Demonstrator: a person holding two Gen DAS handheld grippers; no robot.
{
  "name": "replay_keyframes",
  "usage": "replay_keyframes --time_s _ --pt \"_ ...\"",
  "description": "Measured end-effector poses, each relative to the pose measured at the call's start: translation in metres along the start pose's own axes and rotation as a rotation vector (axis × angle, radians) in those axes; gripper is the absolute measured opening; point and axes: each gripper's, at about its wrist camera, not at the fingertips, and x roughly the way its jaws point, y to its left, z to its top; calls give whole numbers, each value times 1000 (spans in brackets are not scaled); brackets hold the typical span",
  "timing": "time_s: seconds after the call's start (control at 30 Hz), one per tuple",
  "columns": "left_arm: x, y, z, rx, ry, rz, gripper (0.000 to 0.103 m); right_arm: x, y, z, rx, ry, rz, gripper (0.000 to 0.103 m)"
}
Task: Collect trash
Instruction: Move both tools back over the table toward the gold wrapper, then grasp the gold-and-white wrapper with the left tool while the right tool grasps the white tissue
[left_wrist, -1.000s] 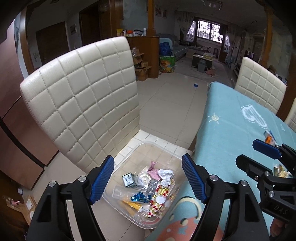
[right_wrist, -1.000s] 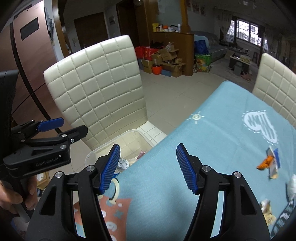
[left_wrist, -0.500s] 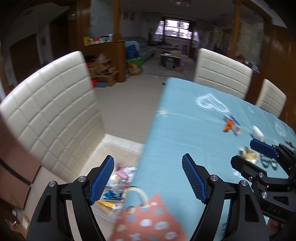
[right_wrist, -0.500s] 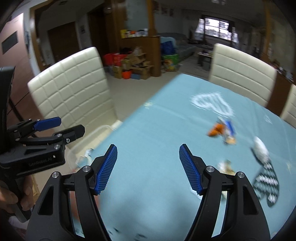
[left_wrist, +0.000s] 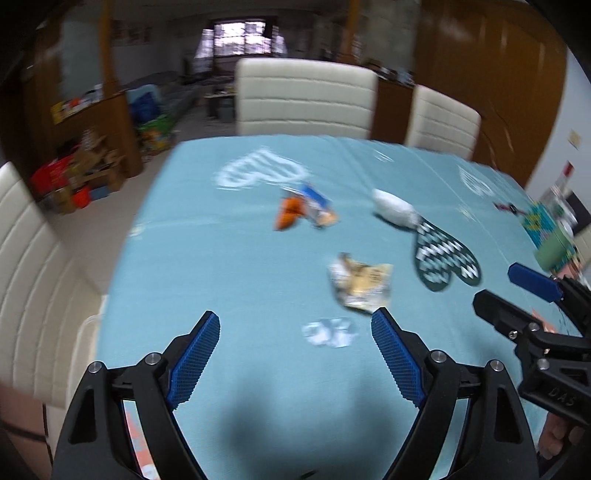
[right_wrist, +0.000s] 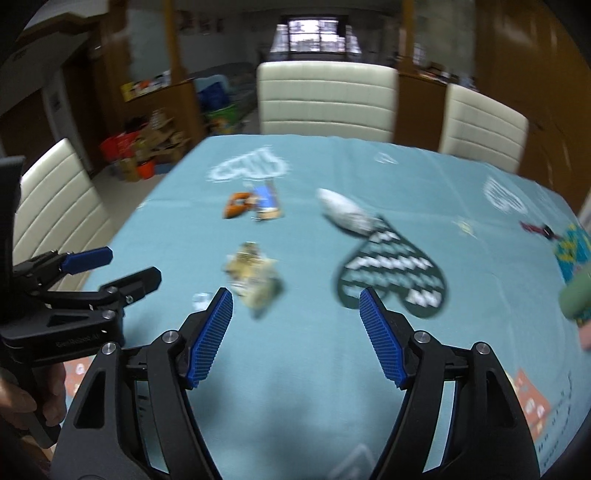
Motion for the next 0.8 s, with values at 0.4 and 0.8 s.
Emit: replay_keyframes --time_s 0.4,0.8 --pt "63 -54 18 121 109 -44 82 21 -51 0 94 30 -63 73" --pt "106 -40 39 131 106 -45 30 93 -53 33 37 78 -46 73"
